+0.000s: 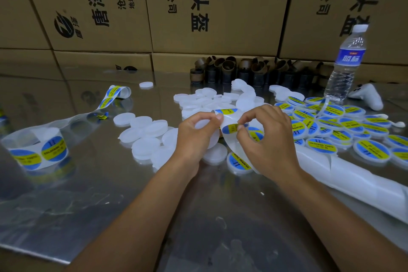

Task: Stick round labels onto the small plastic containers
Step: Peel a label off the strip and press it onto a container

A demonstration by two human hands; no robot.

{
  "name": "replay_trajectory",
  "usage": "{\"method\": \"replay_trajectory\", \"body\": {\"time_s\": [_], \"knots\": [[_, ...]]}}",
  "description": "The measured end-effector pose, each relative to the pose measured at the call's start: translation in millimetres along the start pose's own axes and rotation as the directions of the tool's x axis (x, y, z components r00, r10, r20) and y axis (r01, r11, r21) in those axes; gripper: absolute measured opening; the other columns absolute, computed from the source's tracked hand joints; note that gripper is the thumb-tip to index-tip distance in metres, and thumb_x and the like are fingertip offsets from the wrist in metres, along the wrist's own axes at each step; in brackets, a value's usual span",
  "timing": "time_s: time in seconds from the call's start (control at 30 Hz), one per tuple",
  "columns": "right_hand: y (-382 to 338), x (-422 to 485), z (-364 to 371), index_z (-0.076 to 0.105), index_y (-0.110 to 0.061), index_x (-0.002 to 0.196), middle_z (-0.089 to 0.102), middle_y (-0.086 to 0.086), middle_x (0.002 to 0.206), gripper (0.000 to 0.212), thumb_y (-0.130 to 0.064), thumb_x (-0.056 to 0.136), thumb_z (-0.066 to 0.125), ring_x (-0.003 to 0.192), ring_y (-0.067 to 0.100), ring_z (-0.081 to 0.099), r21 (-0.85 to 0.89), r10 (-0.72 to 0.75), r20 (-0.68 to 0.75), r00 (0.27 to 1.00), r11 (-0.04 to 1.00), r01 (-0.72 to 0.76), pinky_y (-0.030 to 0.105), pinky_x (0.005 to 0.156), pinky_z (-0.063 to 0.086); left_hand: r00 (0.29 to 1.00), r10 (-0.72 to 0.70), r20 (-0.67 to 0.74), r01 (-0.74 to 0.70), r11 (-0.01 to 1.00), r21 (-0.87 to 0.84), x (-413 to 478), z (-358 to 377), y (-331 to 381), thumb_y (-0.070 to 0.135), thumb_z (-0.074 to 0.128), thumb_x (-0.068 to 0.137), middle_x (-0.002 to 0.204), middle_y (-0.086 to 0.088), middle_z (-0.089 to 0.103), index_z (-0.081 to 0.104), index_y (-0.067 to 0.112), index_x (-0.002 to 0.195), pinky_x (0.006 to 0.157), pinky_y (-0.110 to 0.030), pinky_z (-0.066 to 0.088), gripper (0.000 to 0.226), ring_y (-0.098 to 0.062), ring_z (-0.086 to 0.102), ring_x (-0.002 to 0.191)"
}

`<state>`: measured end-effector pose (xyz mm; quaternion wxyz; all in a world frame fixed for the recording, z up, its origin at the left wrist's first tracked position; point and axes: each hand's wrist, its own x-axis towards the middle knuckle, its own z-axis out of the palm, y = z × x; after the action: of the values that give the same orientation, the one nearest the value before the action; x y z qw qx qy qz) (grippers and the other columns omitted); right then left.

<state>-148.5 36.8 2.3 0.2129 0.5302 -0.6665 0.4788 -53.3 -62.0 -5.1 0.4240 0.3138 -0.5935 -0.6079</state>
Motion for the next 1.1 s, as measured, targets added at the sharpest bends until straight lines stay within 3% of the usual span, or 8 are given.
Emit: {"method": "replay_trajectory", "body": {"time_s": [0.2,0.3,0.47,0.53,0.7,0.9,1.0,1.1], "knots": [[-6.5,2.6,-2.2,0.053,-0.023,0.068,0.055,-0.014,0.068,0.01,-0.014,0.07,0.056,0.076,0.005,0.048,0.25,0.166,-0.021,0.986,0.956,-0.156,0.013,0.077,0.033,0.999,0.022,-0.032,-0.022,1.0,0.001,3.9,-0.6,-4.3,0.036,0.073,0.08,0.071,0.029,0.066,0.068,0.033,0.062,0.062,-0.017,0.046,0.019,0.001,0.058,0.076],[-9.0,6.4,-6.5,0.052,-0.022,0.066,0.055,-0.012,0.068,0.015,-0.009,0.072,0.056,0.07,0.0,0.049,0.414,0.282,-0.048,0.958,0.879,-0.238,0.005,0.071,0.034,0.999,0.032,-0.036,-0.033,0.999,-0.037,3.3,-0.8,-4.8,0.032,0.074,0.08,0.076,0.02,0.069,0.068,0.03,0.062,0.067,-0.02,0.049,0.019,-0.007,0.062,0.078],[-14.2,13.4,-13.0,0.055,-0.021,0.067,0.058,-0.015,0.06,0.022,-0.002,0.077,0.058,0.065,0.003,0.055,0.62,0.421,-0.039,0.906,0.722,-0.309,0.018,0.067,0.042,0.999,0.021,-0.033,-0.023,0.997,-0.079,1.8,-1.6,-2.8,0.031,0.074,0.08,0.085,0.014,0.07,0.068,0.03,0.061,0.075,-0.03,0.051,0.019,-0.012,0.063,0.086],[-17.6,15.0,-14.1,0.058,-0.019,0.068,0.06,-0.017,0.061,0.028,0.005,0.082,0.054,0.062,0.0,0.056,0.733,0.455,0.057,0.889,0.585,-0.347,0.015,0.063,0.043,0.999,0.021,-0.034,-0.023,0.997,-0.08,1.4,-0.5,-1.5,0.032,0.075,0.078,0.089,0.008,0.071,0.067,0.029,0.06,0.078,-0.034,0.052,0.02,-0.018,0.064,0.088],[-22.3,12.9,-14.4,0.07,-0.025,0.061,0.07,-0.004,0.072,0.02,-0.016,0.071,0.055,0.068,0.009,0.065,0.842,0.316,0.516,0.796,-0.016,-0.539,0.024,0.07,0.048,0.999,0.037,-0.016,-0.038,0.993,-0.11,0.6,0.8,0.3,0.032,0.077,0.076,0.073,0.008,0.068,0.065,0.029,0.058,0.07,-0.03,0.048,0.022,-0.015,0.06,0.076],[-15.1,10.1,-8.0,0.069,-0.025,0.066,0.071,-0.003,0.079,0.01,-0.022,0.066,0.059,0.076,0.011,0.068,0.78,0.382,0.597,0.706,-0.068,-0.622,0.031,0.085,0.045,0.997,0.024,0.067,-0.006,0.969,-0.248,0.3,-0.3,5.1,0.034,0.067,0.084,0.081,0.001,0.073,0.069,0.024,0.073,0.081,-0.037,0.054,0.015,-0.016,0.068,0.077],[-10.8,10.1,-7.1,0.065,-0.025,0.07,0.07,-0.006,0.075,0.006,-0.024,0.065,0.061,0.069,0.008,0.067,0.772,0.438,0.592,0.677,-0.068,-0.632,0.029,0.078,0.043,0.989,-0.029,0.145,0.086,0.912,-0.401,3.1,0.2,6.1,0.032,0.055,0.093,0.077,-0.006,0.073,0.064,0.013,0.08,0.068,-0.027,0.056,0.025,-0.018,0.07,0.069],[-12.6,10.2,-5.7,0.061,-0.025,0.073,0.067,-0.008,0.071,0.011,-0.026,0.063,0.064,0.06,0.005,0.06,0.758,0.461,0.574,0.677,0.014,-0.652,0.025,0.068,0.037,0.965,-0.083,0.25,0.196,0.86,-0.47,5.2,-0.2,6.1,0.04,0.042,0.097,0.085,-0.01,0.072,0.063,0.01,0.087,0.076,-0.034,0.051,0.038,-0.022,0.069,0.075]]}}
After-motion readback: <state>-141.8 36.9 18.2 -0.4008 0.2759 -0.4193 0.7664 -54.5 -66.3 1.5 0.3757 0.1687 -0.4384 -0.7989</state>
